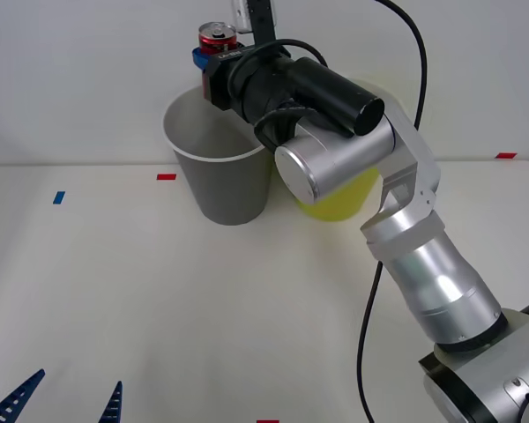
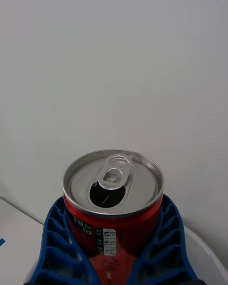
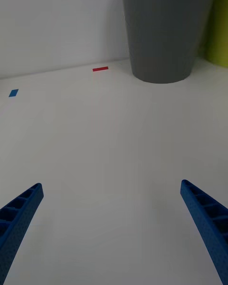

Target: Put cans in the gray bin and PET bottles in the light green bin.

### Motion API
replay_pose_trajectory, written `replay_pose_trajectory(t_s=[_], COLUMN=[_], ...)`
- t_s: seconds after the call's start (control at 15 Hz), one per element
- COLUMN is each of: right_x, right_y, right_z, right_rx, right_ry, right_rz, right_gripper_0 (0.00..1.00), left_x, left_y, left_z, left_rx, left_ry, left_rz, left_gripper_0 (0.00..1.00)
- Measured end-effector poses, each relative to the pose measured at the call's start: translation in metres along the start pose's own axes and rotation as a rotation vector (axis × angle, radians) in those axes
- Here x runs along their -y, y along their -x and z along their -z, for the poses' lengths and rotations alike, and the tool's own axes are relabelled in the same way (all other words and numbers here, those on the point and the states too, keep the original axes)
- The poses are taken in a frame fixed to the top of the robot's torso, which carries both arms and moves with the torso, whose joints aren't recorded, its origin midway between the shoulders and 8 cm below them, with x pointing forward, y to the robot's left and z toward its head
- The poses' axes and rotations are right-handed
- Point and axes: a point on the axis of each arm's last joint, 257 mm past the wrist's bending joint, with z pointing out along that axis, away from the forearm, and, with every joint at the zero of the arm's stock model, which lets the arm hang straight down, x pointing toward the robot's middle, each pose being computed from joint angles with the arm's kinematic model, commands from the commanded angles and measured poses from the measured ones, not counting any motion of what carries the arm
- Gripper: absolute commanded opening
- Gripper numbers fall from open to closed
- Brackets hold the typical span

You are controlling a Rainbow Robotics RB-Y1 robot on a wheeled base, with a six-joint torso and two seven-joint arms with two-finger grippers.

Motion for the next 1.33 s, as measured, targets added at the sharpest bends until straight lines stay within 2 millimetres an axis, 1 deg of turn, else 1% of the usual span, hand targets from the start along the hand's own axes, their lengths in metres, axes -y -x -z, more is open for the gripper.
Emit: replay_pose_trajectory(t_s=[0.07, 0.13, 0.2, 0.27, 0.53, 0.67, 0.73, 0.87, 1.13, 1.27, 1.33], right_x=[0.0, 0.001, 0.004, 0.005, 0.0, 0.001, 0.003, 0.01, 0.023, 0.03, 0.036], right_y=[0.001, 0.001, 0.001, 0.0, 0.004, 0.008, 0.009, 0.008, 0.014, 0.025, 0.024], right_z=[0.0, 0.0, 0.0, 0.0, -0.001, -0.001, 0.002, 0.021, 0.076, 0.106, 0.121], right_rx=[0.001, 0.001, 0.001, 0.001, 0.012, 0.026, 0.033, 0.055, 0.111, 0.146, 0.149], right_ry=[0.0, -0.003, -0.01, -0.014, -0.023, -0.045, -0.054, -0.066, -0.075, -0.077, -0.084], right_rz=[0.0, 0.005, 0.015, 0.02, 0.045, 0.069, 0.069, 0.06, 0.07, 0.059, 0.044], right_gripper_0=[0.11, 0.56, 0.91, 1.0, 1.0, 1.0, 1.0, 1.0, 1.0, 1.0, 1.0], left_x=[0.0, 0.0, 0.0, 0.0, 0.0, 0.0, 0.0, 0.0, 0.0, 0.0, 0.0], left_y=[0.0, 0.0, 0.0, 0.0, 0.0, 0.0, 0.0, 0.0, 0.0, 0.0, 0.0], left_z=[0.0, 0.0, 0.0, 0.0, 0.0, 0.0, 0.0, 0.0, 0.0, 0.0, 0.0], left_rx=[0.0, 0.0, 0.0, 0.0, 0.0, 0.0, 0.0, 0.0, 0.0, 0.0, 0.0], left_ry=[0.0, 0.0, 0.0, 0.0, 0.0, 0.0, 0.0, 0.0, 0.0, 0.0, 0.0], left_rz=[0.0, 0.0, 0.0, 0.0, 0.0, 0.0, 0.0, 0.0, 0.0, 0.0, 0.0], left_gripper_0=[1.0, 1.0, 1.0, 1.0, 1.0, 1.0, 1.0, 1.0, 1.0, 1.0, 1.0])
